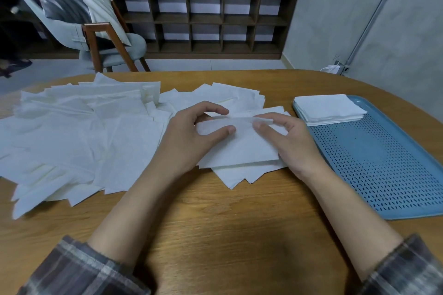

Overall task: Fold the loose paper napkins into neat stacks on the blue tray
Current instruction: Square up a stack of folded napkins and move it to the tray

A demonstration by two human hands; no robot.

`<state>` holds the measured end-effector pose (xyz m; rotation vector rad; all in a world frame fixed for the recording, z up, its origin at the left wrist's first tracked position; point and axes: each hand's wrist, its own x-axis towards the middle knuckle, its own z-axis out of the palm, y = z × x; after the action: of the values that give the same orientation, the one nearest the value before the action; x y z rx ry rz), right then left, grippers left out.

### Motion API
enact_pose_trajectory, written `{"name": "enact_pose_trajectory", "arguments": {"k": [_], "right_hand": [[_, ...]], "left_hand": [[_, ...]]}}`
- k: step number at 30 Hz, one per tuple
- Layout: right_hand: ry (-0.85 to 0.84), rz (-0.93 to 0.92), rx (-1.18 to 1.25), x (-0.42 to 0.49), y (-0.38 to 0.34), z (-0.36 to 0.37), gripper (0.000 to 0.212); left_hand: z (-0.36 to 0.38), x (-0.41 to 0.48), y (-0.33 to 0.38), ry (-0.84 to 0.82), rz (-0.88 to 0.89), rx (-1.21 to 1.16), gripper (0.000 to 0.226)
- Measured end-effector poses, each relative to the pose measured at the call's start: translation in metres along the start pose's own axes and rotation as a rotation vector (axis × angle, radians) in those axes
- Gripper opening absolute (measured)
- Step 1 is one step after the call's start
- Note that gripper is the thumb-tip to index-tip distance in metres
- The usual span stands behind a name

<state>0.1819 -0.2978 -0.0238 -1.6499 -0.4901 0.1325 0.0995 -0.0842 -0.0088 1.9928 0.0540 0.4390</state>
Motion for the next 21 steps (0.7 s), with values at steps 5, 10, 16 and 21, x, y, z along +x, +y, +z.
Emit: {"name": "enact_pose_trajectory", "arguments": {"k": [5,10,16,21], "right_hand": [[-0.080,0.068,0.122,0.002,0.002,-0.001,0.028],[-0.130,0.026,0.104,0.001,0.001,0.002,0.062],[-0.144,-0.002,0.046,-0.002,0.000,0.003,0.072],[-0.114,-0.049,-0.002,-0.003,-0.004,0.003,0.076]], "left_hand": [[0.002,0.002,-0.002,0.079,-0.043,-0.064,0.026],[0.009,0.001,-0.003,0.094,-0.090,-0.116,0.029],[0.015,-0.001,-0.004,0.096,-0.100,-0.073,0.027],[0.014,-0.001,-0.006,0.105,-0.092,-0.050,0.026]]}}
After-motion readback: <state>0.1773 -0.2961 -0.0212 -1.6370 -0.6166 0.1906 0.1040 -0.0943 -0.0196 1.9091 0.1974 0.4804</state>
